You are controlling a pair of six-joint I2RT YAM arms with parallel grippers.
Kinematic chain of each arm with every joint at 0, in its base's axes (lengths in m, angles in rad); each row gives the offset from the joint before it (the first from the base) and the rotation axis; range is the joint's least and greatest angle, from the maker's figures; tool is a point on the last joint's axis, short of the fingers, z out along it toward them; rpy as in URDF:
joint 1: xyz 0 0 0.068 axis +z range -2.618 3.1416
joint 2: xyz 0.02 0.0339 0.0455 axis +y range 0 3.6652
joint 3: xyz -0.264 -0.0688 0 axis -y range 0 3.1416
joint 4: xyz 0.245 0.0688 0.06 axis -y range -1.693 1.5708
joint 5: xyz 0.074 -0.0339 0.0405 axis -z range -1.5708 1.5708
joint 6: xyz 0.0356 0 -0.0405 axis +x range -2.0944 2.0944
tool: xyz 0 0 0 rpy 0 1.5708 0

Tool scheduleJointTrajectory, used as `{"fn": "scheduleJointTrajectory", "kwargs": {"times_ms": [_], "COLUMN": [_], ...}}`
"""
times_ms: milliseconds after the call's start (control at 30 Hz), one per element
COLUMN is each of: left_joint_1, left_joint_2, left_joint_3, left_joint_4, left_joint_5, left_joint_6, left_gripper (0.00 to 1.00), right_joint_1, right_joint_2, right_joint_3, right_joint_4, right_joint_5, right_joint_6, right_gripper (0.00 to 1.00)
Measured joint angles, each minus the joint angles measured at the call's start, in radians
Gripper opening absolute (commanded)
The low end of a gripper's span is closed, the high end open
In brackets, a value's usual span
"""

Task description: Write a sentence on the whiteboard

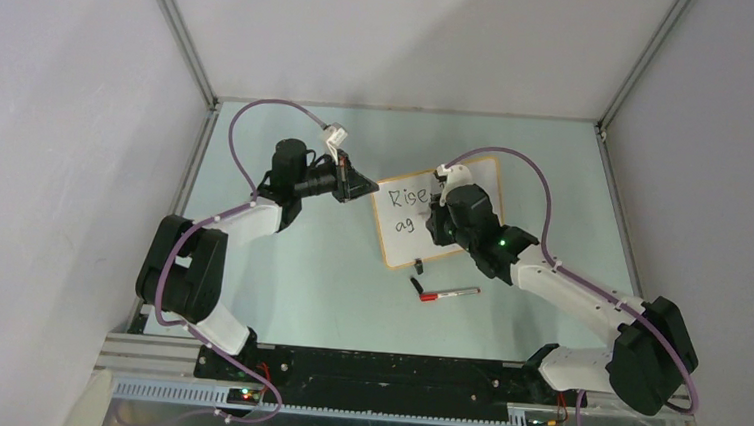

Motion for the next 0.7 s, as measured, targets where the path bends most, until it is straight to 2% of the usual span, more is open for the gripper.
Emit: {"fn": "scheduleJointTrajectory", "kwargs": {"times_ms": [700], "left_joint_1": [-0.001], "left_joint_2": [0.000], "left_joint_3": [0.000], "left_joint_4": [-0.002], "left_joint_5": [-0.006], "left_joint_6": [0.000], "left_gripper": [0.03], "right_joint_1": [-0.006], "right_joint_2": [0.012], "right_joint_3": [0.000], "right_joint_4": [0.001], "right_joint_5": [0.000], "right_joint_6": [0.000], "right_gripper": [0.00]}}
